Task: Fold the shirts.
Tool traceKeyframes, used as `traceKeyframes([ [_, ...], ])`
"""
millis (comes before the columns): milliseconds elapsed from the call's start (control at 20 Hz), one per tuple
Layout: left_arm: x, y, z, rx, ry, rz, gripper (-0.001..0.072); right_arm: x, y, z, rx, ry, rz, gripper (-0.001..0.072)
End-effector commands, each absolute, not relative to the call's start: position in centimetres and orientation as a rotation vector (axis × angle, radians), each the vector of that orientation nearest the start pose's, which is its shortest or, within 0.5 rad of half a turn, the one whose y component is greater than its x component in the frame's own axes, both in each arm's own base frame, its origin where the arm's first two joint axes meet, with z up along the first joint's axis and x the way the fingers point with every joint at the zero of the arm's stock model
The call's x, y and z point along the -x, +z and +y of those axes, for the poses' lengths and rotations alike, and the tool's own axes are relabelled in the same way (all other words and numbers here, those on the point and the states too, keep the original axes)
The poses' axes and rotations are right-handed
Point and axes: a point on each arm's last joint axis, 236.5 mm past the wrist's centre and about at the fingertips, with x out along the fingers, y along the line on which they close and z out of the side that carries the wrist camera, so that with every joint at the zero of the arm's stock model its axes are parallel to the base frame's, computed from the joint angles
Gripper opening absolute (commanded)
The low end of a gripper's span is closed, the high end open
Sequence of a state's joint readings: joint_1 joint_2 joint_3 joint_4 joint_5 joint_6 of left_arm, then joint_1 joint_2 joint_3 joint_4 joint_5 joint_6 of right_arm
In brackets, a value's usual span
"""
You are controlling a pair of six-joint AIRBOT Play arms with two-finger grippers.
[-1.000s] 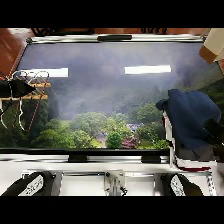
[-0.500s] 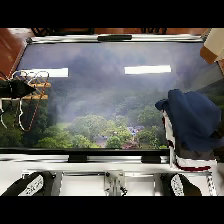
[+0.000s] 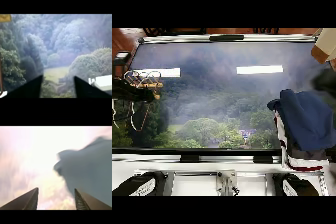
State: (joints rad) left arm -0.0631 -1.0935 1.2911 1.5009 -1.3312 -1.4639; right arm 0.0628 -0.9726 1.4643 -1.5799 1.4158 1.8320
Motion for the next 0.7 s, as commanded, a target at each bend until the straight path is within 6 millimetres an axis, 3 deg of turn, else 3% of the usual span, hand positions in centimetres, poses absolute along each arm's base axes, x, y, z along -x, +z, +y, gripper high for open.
traceKeyframes([
  [0,-35.7,8.4,-6.3,-0.086,-0.108,1.217,0.0627,-34.7,13.8,13.4,0.112,0.102,1.14,0.0551],
  [100,-34.4,6.1,-7.0,-0.085,-0.109,1.278,0.0625,-33.7,8.0,16.9,0.115,0.168,1.348,0.0551],
  [200,-32.3,3.8,-6.8,-0.071,-0.099,1.345,0.062,-32.6,4.8,18.2,0.094,0.185,1.489,0.0551],
  [350,-31.3,2.3,-6.8,-0.06,-0.109,1.324,0.0619,-32.9,4.0,18.8,0.076,0.172,1.493,0.0551],
  [650,-31.7,2.2,-6.9,-0.057,-0.112,1.304,0.0619,-33.2,4.0,18.6,0.078,0.166,1.482,0.0552],
])
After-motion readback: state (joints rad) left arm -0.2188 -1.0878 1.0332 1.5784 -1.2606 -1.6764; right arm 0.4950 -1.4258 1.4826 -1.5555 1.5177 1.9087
